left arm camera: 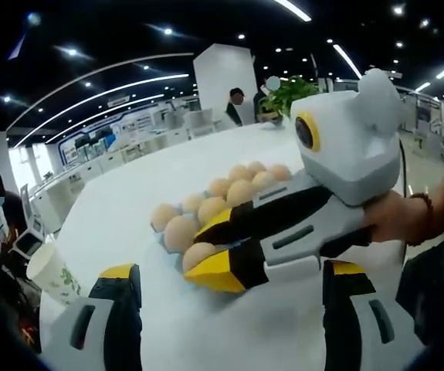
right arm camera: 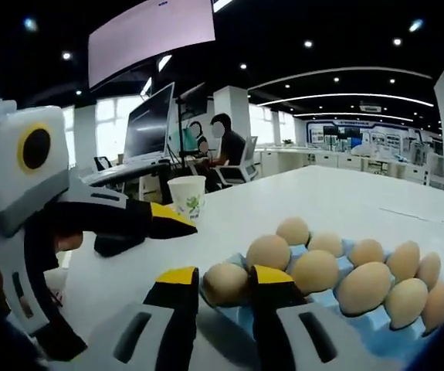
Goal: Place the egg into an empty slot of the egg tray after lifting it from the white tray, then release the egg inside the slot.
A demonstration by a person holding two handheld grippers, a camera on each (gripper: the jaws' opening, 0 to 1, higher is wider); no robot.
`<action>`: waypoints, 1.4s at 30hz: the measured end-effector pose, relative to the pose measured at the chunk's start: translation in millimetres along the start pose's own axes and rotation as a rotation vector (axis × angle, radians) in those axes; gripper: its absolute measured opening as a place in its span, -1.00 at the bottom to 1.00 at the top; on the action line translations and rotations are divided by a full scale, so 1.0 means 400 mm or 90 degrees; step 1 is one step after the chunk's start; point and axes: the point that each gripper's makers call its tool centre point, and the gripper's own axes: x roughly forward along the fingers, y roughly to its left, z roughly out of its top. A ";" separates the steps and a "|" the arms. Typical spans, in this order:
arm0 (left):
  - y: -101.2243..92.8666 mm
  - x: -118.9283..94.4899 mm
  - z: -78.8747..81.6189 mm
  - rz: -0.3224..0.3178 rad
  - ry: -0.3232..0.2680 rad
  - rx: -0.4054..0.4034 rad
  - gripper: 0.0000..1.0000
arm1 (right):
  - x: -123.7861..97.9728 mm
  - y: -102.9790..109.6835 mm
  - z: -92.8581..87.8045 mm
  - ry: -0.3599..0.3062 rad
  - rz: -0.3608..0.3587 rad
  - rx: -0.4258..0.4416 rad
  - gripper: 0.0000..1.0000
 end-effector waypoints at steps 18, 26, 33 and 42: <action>-0.018 0.012 0.019 -0.029 -0.020 -0.019 1.00 | -0.080 -0.053 0.056 -0.069 -0.036 -0.014 -0.18; -0.022 0.022 0.027 -0.042 -0.031 -0.037 1.00 | -0.132 -0.109 0.056 -0.083 -0.081 -0.002 -0.14; -0.017 0.029 0.030 -0.039 -0.037 -0.046 1.00 | -0.179 -0.164 0.037 -0.075 -0.129 -0.014 -0.10; -0.009 0.035 0.035 -0.030 -0.040 -0.046 1.00 | -0.227 -0.224 0.020 -0.076 -0.176 0.001 -0.08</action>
